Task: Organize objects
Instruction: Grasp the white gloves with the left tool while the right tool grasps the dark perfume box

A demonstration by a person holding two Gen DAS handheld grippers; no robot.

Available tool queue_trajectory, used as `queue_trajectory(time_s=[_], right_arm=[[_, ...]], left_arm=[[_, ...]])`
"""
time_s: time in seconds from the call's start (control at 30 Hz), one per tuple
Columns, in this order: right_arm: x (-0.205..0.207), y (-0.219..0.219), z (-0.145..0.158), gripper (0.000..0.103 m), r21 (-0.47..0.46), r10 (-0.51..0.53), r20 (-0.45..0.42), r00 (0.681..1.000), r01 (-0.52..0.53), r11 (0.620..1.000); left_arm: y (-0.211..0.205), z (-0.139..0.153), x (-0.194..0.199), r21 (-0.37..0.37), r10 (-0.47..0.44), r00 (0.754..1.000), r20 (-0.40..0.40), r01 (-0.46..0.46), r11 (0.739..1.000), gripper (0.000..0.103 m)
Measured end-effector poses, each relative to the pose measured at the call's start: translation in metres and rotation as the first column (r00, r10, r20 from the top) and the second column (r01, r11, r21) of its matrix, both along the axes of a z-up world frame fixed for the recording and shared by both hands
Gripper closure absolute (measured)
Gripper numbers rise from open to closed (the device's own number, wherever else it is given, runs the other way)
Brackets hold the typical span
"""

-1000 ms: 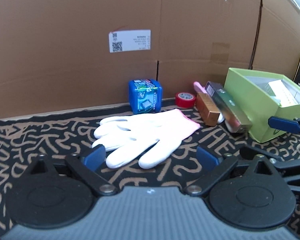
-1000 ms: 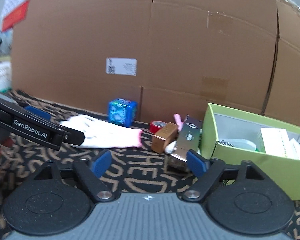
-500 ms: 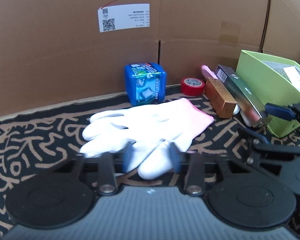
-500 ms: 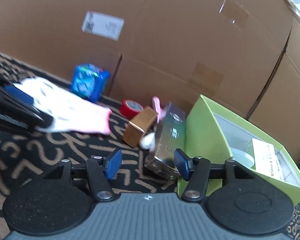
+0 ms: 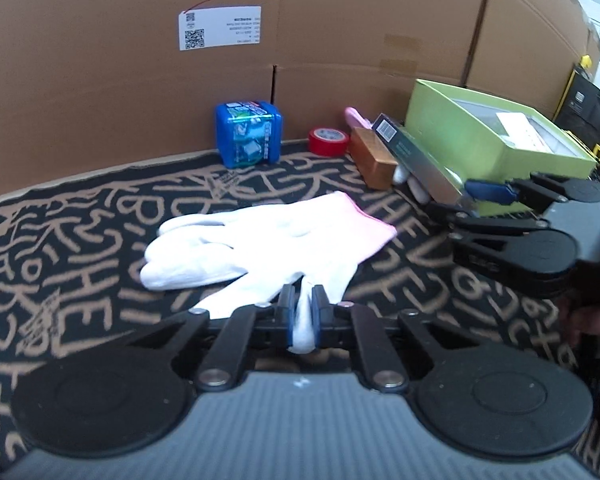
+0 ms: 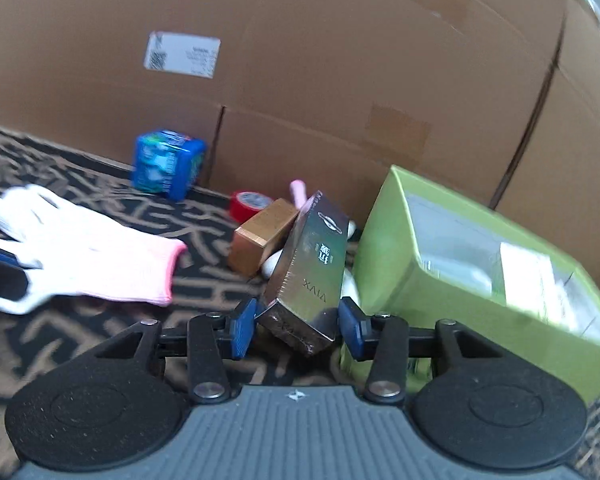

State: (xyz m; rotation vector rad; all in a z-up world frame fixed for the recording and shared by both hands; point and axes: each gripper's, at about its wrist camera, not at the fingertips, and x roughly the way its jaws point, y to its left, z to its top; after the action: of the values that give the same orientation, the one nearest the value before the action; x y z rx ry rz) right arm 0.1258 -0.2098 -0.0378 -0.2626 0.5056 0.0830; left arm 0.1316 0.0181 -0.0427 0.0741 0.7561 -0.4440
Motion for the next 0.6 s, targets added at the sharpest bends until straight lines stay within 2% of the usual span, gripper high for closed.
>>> queue_trajectory(time_s=[0.1,0.2,0.23,0.27,0.3,0.33,0.37,0.43,0.5,0.57,0.6], right_arm=[[-0.028,-0.014,0.003,0.054,0.091,0.082,-0.045,0.996,-0.077,0.993],[-0.06,-0.021,0.005,0.055,0.098,0.15,-0.059,0.987,-0.144,0.985],[-0.069,-0.023,0.007,0.06,0.091,0.171,-0.058,0.983,-0.166,0.982],[-0.076,-0.024,0.008,0.062,0.091,0.19,-0.064,0.98,-0.184,0.979],[-0.081,-0.026,0.011,0.06,0.105,0.197,-0.063,0.978,-0.19,0.976],[-0.084,-0.028,0.014,0.052,0.125,0.195,-0.053,0.979,-0.187,0.974],[-0.086,-0.03,0.016,0.037,0.144,0.193,-0.041,0.98,-0.185,0.972],[-0.087,-0.03,0.021,0.027,0.171,0.192,-0.009,0.981,-0.188,0.967],[-0.085,-0.029,0.023,0.027,0.184,0.195,0.002,0.981,-0.192,0.964],[-0.08,-0.031,0.022,0.027,0.211,0.208,-0.003,0.978,-0.203,0.956],[-0.077,-0.033,0.022,0.027,0.223,0.216,-0.012,0.976,-0.208,0.952]], left_arm=[[0.007,0.004,-0.012,-0.009,-0.025,1.0,-0.018,0.024,1.0,0.095],[0.008,0.009,-0.026,0.016,-0.068,0.998,-0.005,0.068,0.998,0.093],[0.009,0.012,-0.03,0.017,-0.087,0.996,0.006,0.087,0.996,0.087],[0.009,0.015,-0.034,0.016,-0.108,0.994,0.017,0.108,0.994,0.079],[0.009,0.019,-0.035,0.016,-0.121,0.992,0.031,0.121,0.993,0.054],[0.009,0.023,-0.035,0.019,-0.126,0.991,0.054,0.125,0.992,0.03],[0.009,0.026,-0.033,0.023,-0.126,0.988,0.087,0.124,0.992,0.024],[0.008,0.031,-0.021,0.038,-0.142,0.98,0.139,0.138,0.99,0.009],[0.011,0.029,0.0,0.04,-0.169,0.973,0.154,0.165,0.985,0.0],[0.013,0.02,0.027,0.033,-0.207,0.974,0.091,0.205,0.978,0.0],[0.012,0.014,0.04,0.039,-0.197,0.979,0.05,0.196,0.98,0.0]])
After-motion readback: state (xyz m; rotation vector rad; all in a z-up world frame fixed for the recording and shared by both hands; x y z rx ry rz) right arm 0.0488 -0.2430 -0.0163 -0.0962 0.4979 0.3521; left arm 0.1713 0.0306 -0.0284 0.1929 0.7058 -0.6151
